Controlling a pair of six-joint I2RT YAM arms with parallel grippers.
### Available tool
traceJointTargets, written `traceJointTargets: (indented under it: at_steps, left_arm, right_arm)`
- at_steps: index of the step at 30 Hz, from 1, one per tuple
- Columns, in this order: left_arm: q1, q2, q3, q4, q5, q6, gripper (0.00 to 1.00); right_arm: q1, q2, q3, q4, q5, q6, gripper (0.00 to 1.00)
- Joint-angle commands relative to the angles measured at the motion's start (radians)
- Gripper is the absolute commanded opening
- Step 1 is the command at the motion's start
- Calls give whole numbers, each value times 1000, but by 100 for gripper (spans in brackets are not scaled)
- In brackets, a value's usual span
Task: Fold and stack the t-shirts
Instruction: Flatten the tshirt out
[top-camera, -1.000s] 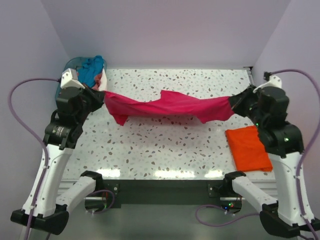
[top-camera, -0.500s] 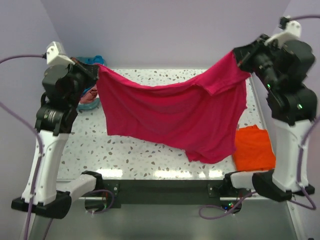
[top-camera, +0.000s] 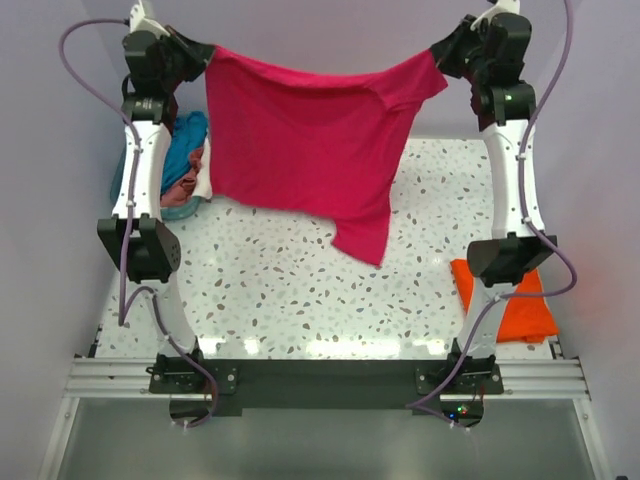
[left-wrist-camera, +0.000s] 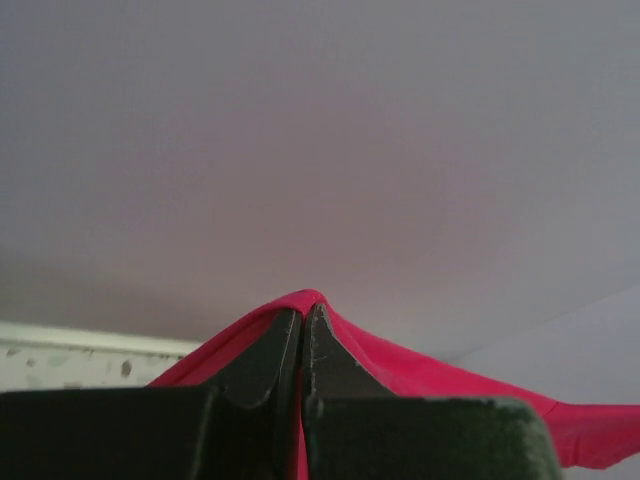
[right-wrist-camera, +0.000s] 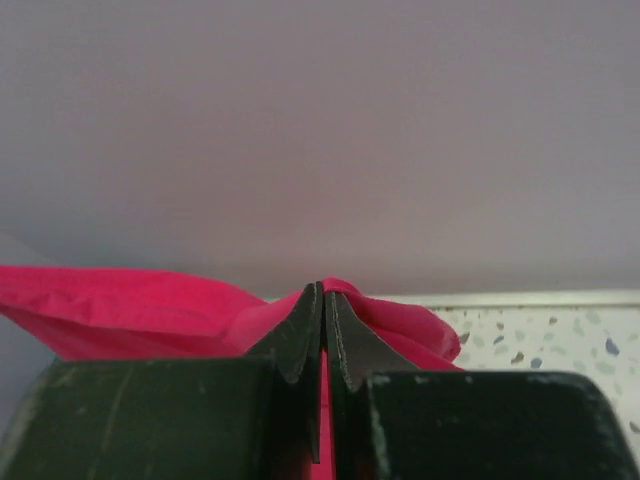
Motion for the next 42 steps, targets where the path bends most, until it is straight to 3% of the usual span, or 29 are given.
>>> traceJointTargets:
  at_steps: [1,4,7,13,17,22,23,25,26,27,28,29,31,32,36,42]
  left_arm:
    - [44,-33,191,182,117,-62,0]
    - [83,-88,69,275,146,-81,0]
    - [94,-149,-85,297,156,-58,0]
    - [89,-322,-575,410,185,-79,0]
    - [78,-471,-994,421,159,-79,0]
    - [58,-611,-1420,384,73,-85,0]
    - [55,-619,-1470,391,64,-90,0]
    - [52,-622,-1566,404,56,-91,17]
    - [51,-623,-1590,404,51,-91,25]
    - [51,-625,-1611,417,62,-85,42]
    - [51,-639,-1633,409,70,-79,49]
    - [51,-657,-1636,391,61,-67,55]
    - [43,-742,-1634,293,9,-13,67]
    - [43,-776,-1634,253,-45,2,68]
    - [40,-902,-1637,1,-195,31,70]
    - [17,-1033,-1740,-44,-226,-16,57]
  right_arm:
    - [-20,-164,19,257,41,-13,0]
    - [-34,-204,-21,252,56,-27,0]
    - [-37,-290,-182,249,52,-33,0]
    - [-37,-524,-755,260,64,-3,0]
    - [-37,-698,-1261,271,58,52,0]
    - [-36,-767,-1584,239,32,82,0]
    - [-37,-757,-1645,236,20,79,6]
    - [-37,-735,-1676,214,1,80,15]
    - [-36,-721,-1695,214,-29,82,26]
    - [-36,-706,-1699,196,-37,82,32]
    - [-36,-709,-1699,179,-37,82,39]
    - [-36,-723,-1719,171,-42,82,51]
    - [-36,-795,-1747,144,-2,83,64]
    - [-37,-818,-1770,128,16,82,71]
    - [-36,-917,-1828,70,27,112,74]
    - [-34,-1040,-1946,64,9,184,71]
